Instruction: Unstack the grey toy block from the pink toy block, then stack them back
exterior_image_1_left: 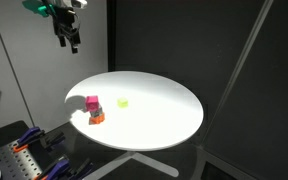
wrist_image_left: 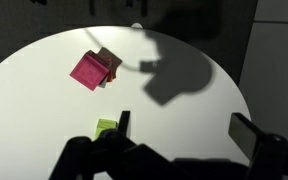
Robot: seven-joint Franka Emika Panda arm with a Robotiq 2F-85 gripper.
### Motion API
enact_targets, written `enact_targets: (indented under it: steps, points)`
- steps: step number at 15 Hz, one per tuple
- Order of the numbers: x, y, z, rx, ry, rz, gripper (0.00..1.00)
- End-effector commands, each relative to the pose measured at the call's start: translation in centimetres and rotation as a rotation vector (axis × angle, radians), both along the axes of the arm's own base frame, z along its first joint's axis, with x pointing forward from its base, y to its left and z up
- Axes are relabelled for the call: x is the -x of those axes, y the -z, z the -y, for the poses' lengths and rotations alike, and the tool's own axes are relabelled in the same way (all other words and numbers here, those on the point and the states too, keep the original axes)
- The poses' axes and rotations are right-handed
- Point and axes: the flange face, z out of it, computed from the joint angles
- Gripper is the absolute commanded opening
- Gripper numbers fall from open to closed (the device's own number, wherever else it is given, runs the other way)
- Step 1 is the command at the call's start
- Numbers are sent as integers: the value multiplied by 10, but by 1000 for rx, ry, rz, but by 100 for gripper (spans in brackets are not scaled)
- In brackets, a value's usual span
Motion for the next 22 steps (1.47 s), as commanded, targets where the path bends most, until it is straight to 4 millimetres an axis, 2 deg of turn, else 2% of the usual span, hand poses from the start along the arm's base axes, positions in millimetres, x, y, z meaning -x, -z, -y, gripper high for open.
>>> enact_targets:
  steps: [1,9,18,22]
  points:
    - [-18,7,9,11,11,-11,100]
    - [-37,47,41,13,99,-88,100]
    - [-50,84,49,8,134,-103,100]
    - [-57,99,60,13,183,-105,100]
